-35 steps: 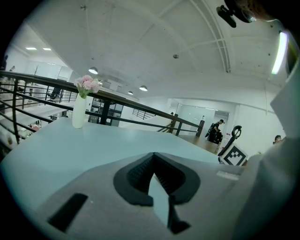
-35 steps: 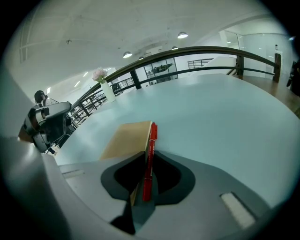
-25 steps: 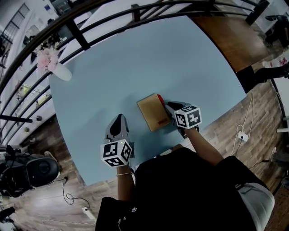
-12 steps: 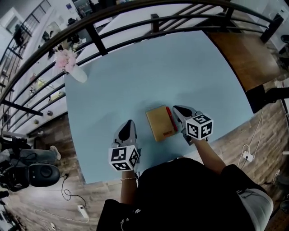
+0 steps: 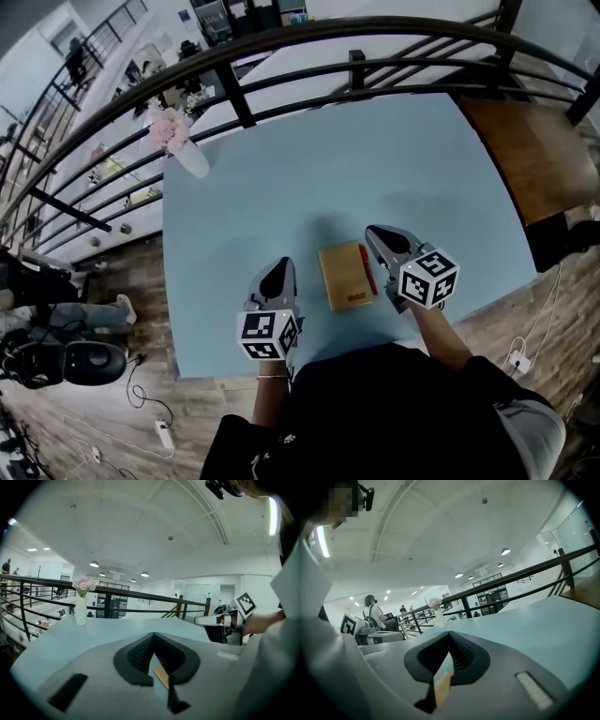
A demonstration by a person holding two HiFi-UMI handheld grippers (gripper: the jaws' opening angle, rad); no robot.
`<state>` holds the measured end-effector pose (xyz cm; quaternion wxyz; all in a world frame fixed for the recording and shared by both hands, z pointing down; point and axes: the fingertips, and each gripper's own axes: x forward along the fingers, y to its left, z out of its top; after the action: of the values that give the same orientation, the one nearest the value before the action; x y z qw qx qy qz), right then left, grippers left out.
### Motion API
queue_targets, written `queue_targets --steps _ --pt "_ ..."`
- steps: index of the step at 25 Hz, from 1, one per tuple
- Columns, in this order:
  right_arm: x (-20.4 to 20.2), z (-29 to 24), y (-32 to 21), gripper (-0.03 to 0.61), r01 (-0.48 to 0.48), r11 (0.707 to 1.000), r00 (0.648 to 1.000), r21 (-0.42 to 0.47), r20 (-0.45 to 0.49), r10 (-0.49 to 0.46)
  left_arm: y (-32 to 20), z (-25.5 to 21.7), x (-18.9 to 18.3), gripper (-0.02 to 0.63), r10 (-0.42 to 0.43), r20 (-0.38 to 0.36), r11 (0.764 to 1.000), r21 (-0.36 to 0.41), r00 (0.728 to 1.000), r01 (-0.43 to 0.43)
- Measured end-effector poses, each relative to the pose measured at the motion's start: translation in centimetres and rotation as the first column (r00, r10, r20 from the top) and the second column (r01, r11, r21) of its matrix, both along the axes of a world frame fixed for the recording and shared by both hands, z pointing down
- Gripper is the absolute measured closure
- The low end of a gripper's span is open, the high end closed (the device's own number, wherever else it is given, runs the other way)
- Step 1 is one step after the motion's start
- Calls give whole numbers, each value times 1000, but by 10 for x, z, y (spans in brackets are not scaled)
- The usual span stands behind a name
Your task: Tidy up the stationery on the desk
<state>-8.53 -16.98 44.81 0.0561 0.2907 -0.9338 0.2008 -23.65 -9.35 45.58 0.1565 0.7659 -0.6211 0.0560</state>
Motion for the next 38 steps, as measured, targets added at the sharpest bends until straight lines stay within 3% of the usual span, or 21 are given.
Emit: queue_targets --steps 18,38 --pt "-15 -5 -7 568 58 997 998 44 -32 -56 -6 -6 -3 617 -31 10 999 13 999 30" --pt "-16 -2 -10 568 60 998 998 25 -20 -59 -8 3 -4 617 -37 -2 999 -7 999 37"
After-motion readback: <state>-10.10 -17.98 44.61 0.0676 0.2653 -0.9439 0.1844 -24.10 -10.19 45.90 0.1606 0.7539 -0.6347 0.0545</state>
